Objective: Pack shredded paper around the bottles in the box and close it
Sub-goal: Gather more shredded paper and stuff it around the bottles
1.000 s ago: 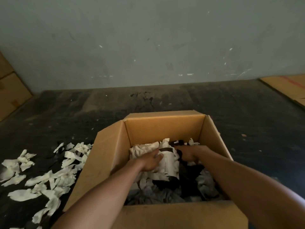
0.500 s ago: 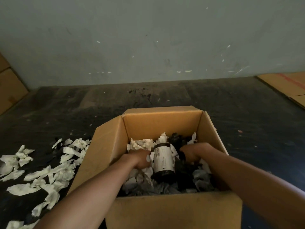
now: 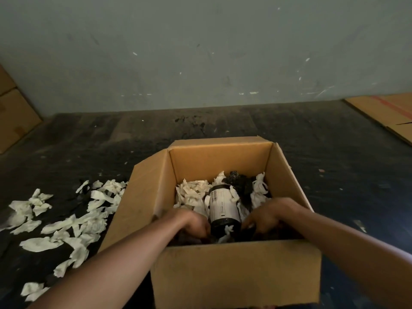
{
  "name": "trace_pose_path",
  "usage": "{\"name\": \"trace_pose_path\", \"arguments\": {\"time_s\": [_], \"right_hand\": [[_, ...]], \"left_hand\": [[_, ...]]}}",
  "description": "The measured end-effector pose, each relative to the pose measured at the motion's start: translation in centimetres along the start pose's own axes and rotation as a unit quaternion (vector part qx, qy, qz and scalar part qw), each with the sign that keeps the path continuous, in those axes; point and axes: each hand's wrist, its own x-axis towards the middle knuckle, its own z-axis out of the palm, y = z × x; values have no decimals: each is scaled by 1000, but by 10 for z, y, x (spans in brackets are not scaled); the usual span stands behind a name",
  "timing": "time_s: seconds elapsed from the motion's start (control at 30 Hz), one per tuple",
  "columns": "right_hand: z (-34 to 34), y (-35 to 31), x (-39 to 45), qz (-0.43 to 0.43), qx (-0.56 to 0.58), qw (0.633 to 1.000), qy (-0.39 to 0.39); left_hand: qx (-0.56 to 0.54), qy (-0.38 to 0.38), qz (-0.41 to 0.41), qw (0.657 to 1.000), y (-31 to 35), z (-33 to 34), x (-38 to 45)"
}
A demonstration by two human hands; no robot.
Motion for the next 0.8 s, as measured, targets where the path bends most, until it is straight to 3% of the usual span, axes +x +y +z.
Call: {"name": "trace_pose_path", "arguments": {"time_s": [0.17, 0.23, 0.33, 0.4, 0.47, 0.57, 0.63, 0.73, 0.8], "right_hand": [[-20, 12, -32, 1, 33, 995, 89], [-12, 11, -32, 8, 27, 997, 72], [12, 0, -19, 28, -15, 999, 7], [21, -9, -14, 56, -15, 998, 28], [21, -12, -13, 74, -9, 997, 38], [10, -13, -14, 60, 4, 998, -6], [-1, -15, -21, 64, 70, 995, 9], [-22, -23, -29, 46, 133, 981, 132], [-32, -32, -31, 28, 137, 961, 236]], "left_hand": [[11, 68, -24, 997, -7, -10, -19], [2, 95, -3, 995, -7, -7, -21], [-71, 18, 21, 997, -3, 8, -16], [-85, -54, 6, 995, -4, 17, -6], [-86, -61, -9, 994, -2, 19, -7], [-83, -16, 41, 996, -2, 14, -17], [-87, 40, 63, 993, -7, 8, -28], [-150, 132, 82, 976, -20, -4, -51], [-229, 222, 106, 942, -32, -10, -71]]}}
